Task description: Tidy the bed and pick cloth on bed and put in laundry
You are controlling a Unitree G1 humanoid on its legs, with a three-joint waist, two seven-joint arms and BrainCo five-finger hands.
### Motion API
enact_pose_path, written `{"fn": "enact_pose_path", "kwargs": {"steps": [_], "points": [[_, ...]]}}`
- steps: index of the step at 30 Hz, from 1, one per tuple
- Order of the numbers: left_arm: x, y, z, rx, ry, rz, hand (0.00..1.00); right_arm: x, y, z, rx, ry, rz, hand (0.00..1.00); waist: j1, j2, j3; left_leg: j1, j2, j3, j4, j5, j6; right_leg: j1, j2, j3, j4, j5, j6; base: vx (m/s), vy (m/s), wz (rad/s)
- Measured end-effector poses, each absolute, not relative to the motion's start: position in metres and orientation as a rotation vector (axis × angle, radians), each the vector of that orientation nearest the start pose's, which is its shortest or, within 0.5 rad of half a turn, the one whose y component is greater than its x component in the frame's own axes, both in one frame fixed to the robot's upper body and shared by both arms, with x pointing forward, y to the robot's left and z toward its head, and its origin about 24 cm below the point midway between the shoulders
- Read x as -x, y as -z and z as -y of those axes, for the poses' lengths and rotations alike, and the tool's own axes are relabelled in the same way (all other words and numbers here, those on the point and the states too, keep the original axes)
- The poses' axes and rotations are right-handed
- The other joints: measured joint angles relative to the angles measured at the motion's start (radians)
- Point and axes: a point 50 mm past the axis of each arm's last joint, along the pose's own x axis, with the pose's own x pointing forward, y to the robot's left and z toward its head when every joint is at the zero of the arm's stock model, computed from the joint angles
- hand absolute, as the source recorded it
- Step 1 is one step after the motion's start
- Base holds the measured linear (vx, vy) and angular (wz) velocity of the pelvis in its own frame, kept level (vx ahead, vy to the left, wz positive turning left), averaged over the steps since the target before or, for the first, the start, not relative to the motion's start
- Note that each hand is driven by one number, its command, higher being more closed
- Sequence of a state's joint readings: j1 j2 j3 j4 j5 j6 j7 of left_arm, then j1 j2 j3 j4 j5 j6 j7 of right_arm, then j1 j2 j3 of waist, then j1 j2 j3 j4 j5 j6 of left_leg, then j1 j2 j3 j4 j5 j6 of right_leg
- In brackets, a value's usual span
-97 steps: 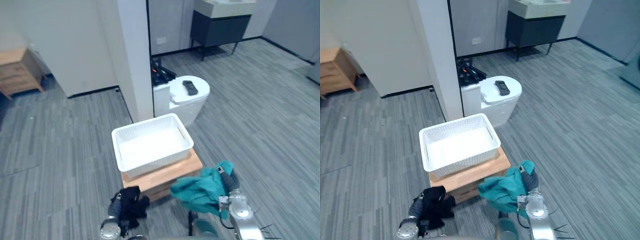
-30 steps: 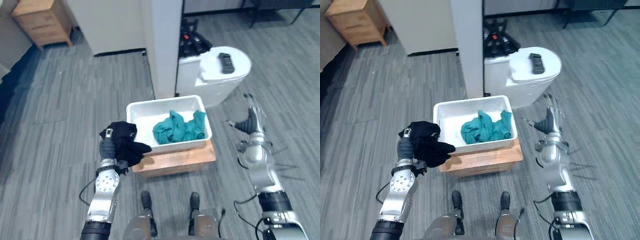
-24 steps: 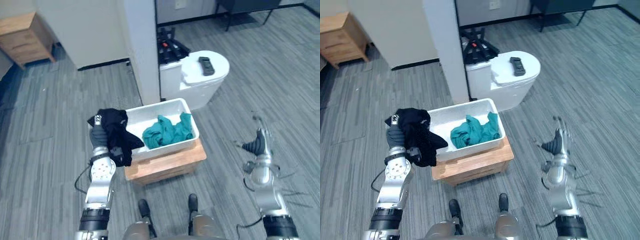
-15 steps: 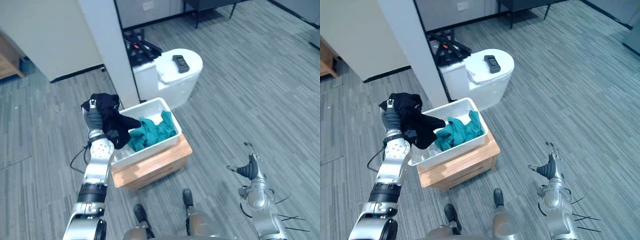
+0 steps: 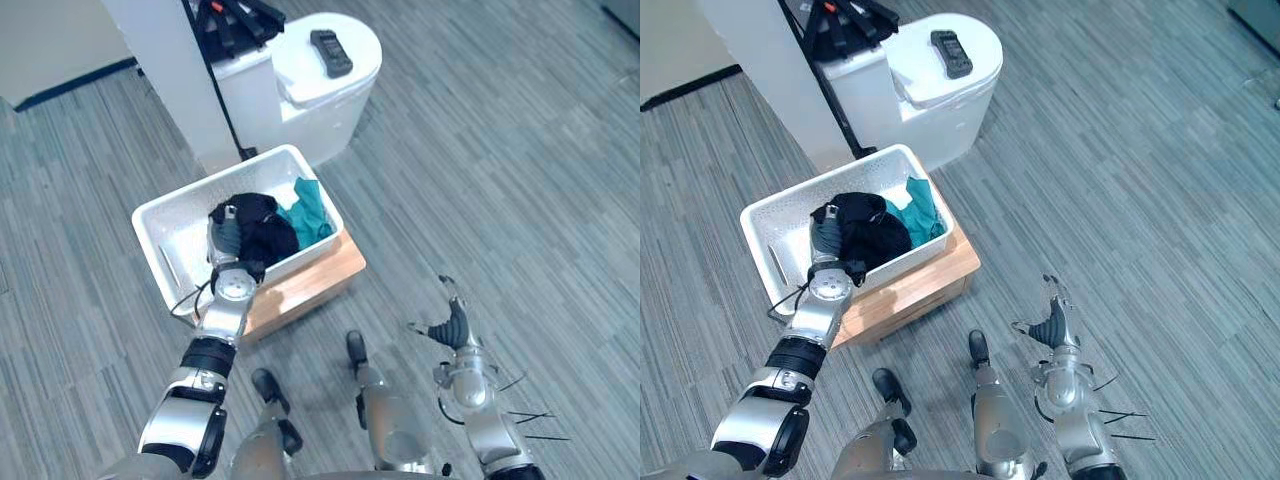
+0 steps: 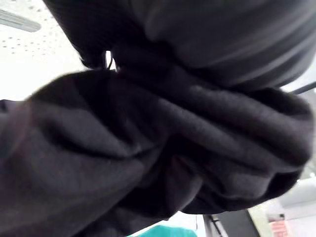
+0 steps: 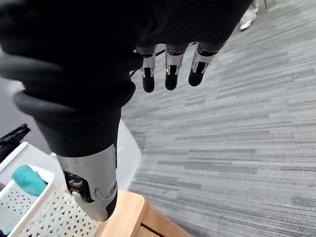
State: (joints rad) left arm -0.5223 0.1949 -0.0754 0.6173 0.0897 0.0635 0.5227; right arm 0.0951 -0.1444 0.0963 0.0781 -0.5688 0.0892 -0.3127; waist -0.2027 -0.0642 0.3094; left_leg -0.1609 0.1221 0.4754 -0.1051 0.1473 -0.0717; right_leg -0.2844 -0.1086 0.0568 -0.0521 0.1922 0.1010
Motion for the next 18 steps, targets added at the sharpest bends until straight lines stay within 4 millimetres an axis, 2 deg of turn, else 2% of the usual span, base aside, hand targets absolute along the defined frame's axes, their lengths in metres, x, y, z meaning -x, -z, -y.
{"fn": "enact_pose_path", "kwargs": {"steps": [3, 6, 10, 14, 15, 16, 18], "points": [[-0.342, -0.055, -0.183, -0.367, -0.435, -0.081, 0.0, -0.228, 0.0, 0.181, 0.747, 0.22, -0.149, 0.0, 0.001, 0.0, 0.0, 0.006, 0.002, -0.006, 0.0, 0.003, 0.004, 0.008, 0.001, -0.004, -0.002, 0.008, -0.011, 0.07, -0.018, -0.02], [-0.341, -0.053, -0.184, -0.328, -0.465, -0.099, 0.0, -0.22, 0.016, 0.183, 0.728, 0.221, -0.226, 0.0, 0.002, 0.001, 0.0, 0.041, 0.003, -0.013, 0.0, -0.003, -0.004, 0.048, 0.001, -0.014, -0.007, 0.003, -0.014, 0.06, 0.001, 0.06], [-0.333, -0.055, -0.204, -0.282, -0.558, -0.087, 0.0, -0.202, 0.039, 0.189, 0.74, 0.203, -0.342, 0.0, 0.001, 0.005, -0.001, 0.082, 0.007, -0.052, -0.001, -0.023, -0.018, 0.103, 0.005, -0.038, -0.001, -0.037, -0.013, 0.01, -0.011, 0.19], [-0.309, -0.043, -0.229, -0.28, -0.648, -0.107, 0.0, -0.177, 0.071, 0.203, 0.743, 0.181, -0.525, 0.0, 0.014, 0.015, -0.008, 0.123, 0.006, -0.068, -0.001, -0.026, -0.015, 0.157, 0.007, -0.07, 0.014, -0.066, -0.015, 0.0, -0.004, 0.22], [-0.3, -0.035, -0.234, -0.277, -0.666, -0.124, 0.0, -0.168, 0.08, 0.207, 0.74, 0.179, -0.585, 0.0, 0.032, 0.021, -0.021, 0.129, 0.005, -0.07, 0.0, -0.028, -0.011, 0.166, 0.007, -0.074, 0.013, -0.069, -0.014, 0.02, 0.005, 0.17], [-0.294, -0.03, -0.237, -0.28, -0.675, -0.14, 0.0, -0.164, 0.084, 0.21, 0.737, 0.181, -0.611, 0.0, 0.035, 0.026, -0.029, 0.13, 0.003, -0.074, 0.0, -0.03, -0.009, 0.171, 0.006, -0.078, 0.011, -0.07, -0.014, 0.03, -0.002, 0.17], [-0.267, -0.005, -0.248, -0.278, -0.715, -0.224, 0.0, -0.148, 0.097, 0.218, 0.73, 0.184, -0.708, 0.0, 0.056, 0.045, -0.062, 0.145, -0.002, -0.087, 0.0, -0.035, -0.005, 0.195, 0.004, -0.088, 0.008, -0.082, -0.008, 0.06, 0.001, 0.2]]}}
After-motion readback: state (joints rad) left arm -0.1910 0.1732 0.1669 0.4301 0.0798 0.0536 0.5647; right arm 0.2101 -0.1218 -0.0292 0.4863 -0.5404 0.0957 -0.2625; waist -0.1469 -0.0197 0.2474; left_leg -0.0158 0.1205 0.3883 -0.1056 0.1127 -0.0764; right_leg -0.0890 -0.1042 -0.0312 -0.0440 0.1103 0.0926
